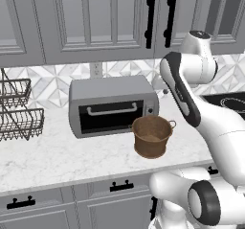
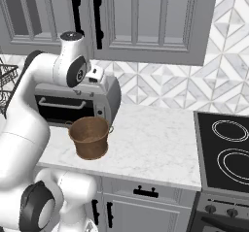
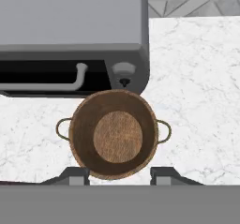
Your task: Open the cabinet, pick up the bread from the cabinet and place it in the basket. Then move the basket to the dining counter.
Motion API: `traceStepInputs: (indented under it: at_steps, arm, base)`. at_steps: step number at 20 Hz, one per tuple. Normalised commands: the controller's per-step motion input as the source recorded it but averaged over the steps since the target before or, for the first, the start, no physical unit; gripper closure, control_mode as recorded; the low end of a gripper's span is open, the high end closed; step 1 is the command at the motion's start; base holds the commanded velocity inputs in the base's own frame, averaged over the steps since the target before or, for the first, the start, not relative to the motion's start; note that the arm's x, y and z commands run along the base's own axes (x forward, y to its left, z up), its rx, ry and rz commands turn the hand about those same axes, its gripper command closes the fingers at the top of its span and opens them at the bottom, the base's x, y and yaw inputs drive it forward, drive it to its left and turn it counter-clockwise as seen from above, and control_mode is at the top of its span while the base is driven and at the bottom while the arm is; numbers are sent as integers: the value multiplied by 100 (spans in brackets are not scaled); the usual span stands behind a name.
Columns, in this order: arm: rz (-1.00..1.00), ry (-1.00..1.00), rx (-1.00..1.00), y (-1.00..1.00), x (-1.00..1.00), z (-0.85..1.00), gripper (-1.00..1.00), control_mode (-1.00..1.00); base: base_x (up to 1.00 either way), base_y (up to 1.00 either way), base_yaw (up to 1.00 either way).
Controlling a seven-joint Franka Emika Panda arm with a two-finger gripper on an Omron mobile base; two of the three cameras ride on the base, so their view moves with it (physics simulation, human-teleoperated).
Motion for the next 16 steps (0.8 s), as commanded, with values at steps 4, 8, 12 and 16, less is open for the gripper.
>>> traceStepInputs:
  at_steps: [4, 8, 12, 16]
  arm:
    - [0, -4, -5, 0, -5, 5, -100, -100]
    - [0, -36, -29, 4, 1, 76, -100, -100]
    - [0, -42, -1, 0, 17, 100, -100, -100]
    - [-1, -38, 1, 0, 0, 100, -100, -100]
  base:
    - [0, 0, 0]
    - [0, 0, 0]
    - [0, 0, 0]
    - [0, 0, 0]
